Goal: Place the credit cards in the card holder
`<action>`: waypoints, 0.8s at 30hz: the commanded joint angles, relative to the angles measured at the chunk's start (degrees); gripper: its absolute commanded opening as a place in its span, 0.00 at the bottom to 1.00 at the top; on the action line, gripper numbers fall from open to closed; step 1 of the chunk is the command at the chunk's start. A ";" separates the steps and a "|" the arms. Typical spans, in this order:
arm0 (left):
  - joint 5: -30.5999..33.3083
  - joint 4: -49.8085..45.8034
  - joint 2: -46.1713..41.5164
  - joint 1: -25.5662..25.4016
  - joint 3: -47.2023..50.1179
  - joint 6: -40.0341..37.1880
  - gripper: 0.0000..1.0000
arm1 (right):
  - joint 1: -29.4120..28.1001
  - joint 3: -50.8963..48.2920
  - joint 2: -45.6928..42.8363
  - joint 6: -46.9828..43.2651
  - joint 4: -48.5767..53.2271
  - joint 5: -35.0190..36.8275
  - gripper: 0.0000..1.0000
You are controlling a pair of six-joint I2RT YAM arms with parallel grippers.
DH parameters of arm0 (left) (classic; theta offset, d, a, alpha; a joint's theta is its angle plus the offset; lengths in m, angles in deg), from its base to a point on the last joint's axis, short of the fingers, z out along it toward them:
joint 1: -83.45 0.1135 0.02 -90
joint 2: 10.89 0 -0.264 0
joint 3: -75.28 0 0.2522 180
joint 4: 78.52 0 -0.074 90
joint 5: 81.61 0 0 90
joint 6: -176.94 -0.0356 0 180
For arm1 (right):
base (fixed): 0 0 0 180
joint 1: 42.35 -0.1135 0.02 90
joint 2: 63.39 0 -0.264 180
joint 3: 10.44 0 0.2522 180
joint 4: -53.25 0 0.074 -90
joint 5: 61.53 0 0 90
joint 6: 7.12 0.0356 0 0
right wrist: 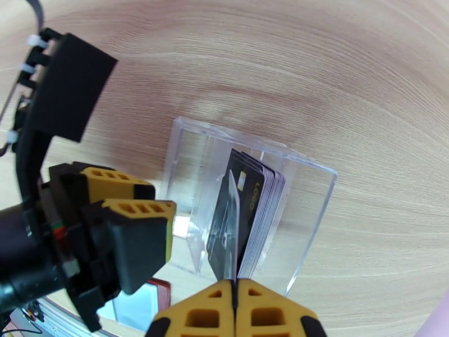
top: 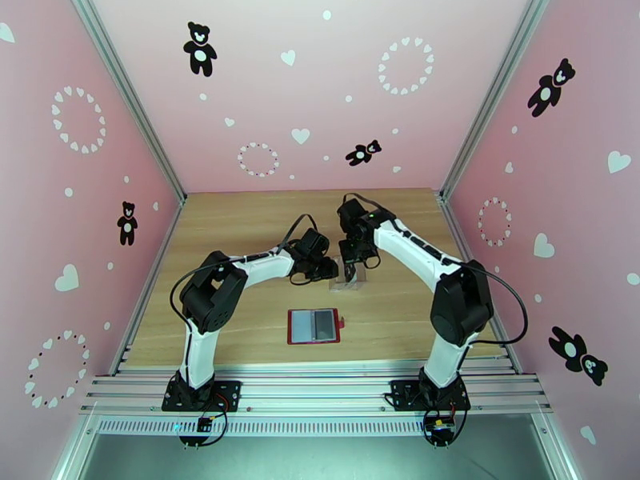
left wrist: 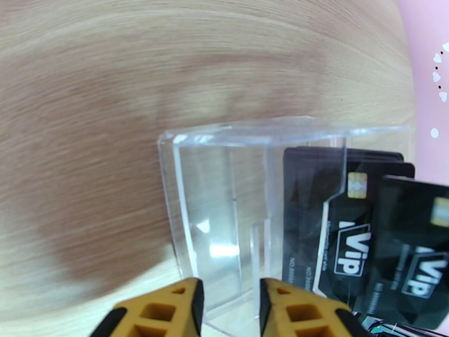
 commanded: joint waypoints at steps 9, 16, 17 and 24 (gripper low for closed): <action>-0.47 -2.23 -8.72 0.19 1.42 -0.54 0.33 | 0.68 -7.72 -13.41 3.47 -2.55 -6.48 0.00; 2.41 -3.56 -22.40 -0.20 9.51 -0.90 0.34 | 0.82 -15.01 -22.06 5.93 -7.58 -16.19 0.00; 2.61 -3.20 -25.15 -0.26 11.81 -0.81 0.34 | 0.74 -15.99 -22.99 6.85 -8.44 -17.78 0.00; 3.29 -3.46 -41.82 -1.08 27.13 0.58 0.36 | -4.18 -22.18 -28.12 13.95 -14.89 -22.70 0.00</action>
